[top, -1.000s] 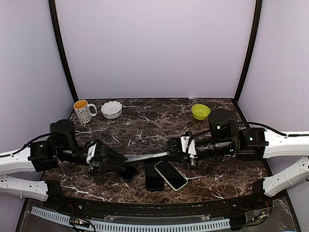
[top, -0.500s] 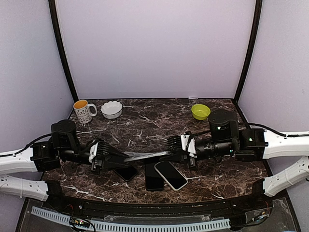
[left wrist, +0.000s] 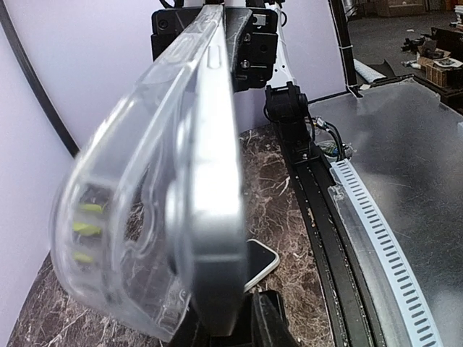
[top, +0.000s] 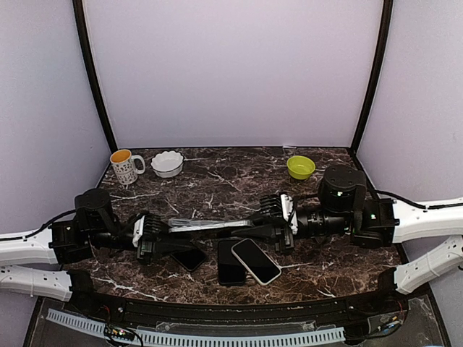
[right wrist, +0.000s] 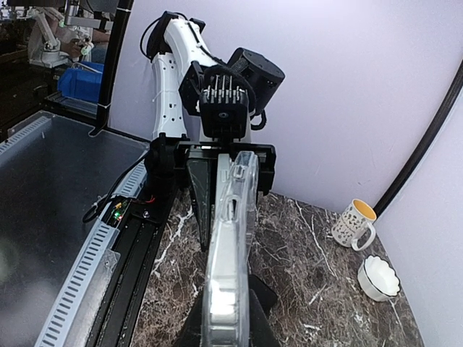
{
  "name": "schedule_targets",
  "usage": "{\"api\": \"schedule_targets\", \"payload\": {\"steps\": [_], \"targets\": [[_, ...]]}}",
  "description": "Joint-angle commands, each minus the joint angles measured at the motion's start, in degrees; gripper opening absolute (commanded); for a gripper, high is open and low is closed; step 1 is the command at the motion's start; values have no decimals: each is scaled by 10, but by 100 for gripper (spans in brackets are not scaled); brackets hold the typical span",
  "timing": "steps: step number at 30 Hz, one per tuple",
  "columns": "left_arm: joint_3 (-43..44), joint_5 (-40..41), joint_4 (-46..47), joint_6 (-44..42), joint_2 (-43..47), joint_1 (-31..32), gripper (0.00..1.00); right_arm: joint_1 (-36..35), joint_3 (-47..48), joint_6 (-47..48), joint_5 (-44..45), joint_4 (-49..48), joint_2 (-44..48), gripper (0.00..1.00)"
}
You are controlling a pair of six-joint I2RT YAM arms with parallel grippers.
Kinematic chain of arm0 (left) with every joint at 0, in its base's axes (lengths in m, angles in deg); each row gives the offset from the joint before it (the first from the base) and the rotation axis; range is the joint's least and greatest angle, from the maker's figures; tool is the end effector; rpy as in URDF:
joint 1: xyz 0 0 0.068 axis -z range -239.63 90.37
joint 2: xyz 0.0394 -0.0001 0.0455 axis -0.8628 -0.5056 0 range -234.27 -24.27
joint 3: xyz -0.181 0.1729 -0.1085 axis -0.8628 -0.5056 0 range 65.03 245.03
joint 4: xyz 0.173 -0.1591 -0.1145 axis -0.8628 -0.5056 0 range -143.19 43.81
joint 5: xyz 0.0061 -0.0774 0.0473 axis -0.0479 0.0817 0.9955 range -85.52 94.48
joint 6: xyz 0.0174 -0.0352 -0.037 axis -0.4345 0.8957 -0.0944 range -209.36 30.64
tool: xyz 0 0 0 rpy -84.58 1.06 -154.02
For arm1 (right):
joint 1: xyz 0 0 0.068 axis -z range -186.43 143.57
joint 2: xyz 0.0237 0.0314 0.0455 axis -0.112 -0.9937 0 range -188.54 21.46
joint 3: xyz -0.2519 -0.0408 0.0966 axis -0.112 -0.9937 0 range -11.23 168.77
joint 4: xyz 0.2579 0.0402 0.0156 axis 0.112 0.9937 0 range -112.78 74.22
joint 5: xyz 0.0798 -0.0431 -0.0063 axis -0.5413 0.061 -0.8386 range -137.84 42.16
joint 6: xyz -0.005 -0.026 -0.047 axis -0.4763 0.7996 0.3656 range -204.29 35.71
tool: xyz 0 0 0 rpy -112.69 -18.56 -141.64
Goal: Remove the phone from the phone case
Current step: Pass from the right arm to the left
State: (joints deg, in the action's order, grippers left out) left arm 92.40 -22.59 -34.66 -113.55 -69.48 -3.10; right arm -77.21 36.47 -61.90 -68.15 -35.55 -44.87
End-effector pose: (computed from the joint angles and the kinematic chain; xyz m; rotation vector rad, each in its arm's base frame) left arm 0.0918 -0.1679 0.2713 1.3776 1.0561 -0.8154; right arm 0.0779 0.2611 0.3230 -1.4498 0.9864 0.9233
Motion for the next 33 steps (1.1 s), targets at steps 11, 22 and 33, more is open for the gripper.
{"api": "schedule_targets", "payload": {"steps": [11, 22, 33], "targets": [[-20, 0, 83, 35, 41, -1, 22, -38, -12, -35, 64, -132, -22, 0], [-16, 25, 44, 25, 75, -1, 23, -38, -28, -37, 120, -90, -8, 0], [-10, 2, 43, 29, 76, -1, 23, -38, -38, -21, 132, -67, -3, 0]]}}
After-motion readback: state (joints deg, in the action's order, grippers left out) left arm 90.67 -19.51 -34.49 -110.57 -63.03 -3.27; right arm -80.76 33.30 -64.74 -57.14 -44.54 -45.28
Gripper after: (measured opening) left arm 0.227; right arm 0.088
